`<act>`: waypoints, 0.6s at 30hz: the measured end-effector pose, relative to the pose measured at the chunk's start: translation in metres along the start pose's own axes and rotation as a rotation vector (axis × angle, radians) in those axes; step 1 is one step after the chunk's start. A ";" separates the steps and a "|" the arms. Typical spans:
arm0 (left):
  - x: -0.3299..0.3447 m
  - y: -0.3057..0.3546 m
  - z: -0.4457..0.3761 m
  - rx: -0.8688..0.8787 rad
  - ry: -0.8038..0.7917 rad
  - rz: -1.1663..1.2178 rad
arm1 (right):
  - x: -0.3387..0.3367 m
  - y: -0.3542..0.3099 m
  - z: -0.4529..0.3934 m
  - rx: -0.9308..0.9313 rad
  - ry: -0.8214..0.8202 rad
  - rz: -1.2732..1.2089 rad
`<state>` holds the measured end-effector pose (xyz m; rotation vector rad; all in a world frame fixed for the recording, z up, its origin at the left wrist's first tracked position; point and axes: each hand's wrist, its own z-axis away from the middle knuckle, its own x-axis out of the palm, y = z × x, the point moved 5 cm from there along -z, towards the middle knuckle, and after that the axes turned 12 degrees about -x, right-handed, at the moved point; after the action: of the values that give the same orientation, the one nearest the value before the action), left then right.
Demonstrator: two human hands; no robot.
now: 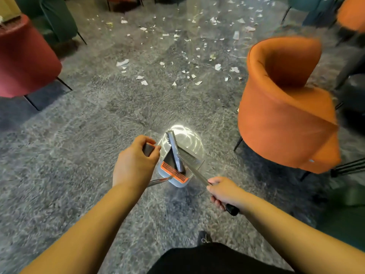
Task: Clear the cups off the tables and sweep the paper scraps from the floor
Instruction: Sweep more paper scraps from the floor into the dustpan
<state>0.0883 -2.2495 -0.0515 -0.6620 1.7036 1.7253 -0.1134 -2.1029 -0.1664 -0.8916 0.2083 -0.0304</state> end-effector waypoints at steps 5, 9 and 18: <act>0.016 0.025 -0.087 0.004 -0.002 0.004 | -0.026 -0.053 -0.071 0.008 0.016 -0.007; 0.033 0.042 -0.169 0.014 -0.023 0.016 | -0.042 -0.087 -0.138 0.054 0.034 -0.076; 0.070 0.092 -0.356 0.117 -0.126 -0.033 | -0.076 -0.184 -0.278 0.079 0.156 -0.185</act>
<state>-0.0517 -2.5964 -0.0542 -0.5144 1.6818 1.5970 -0.2309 -2.4241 -0.1806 -0.8275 0.2672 -0.2795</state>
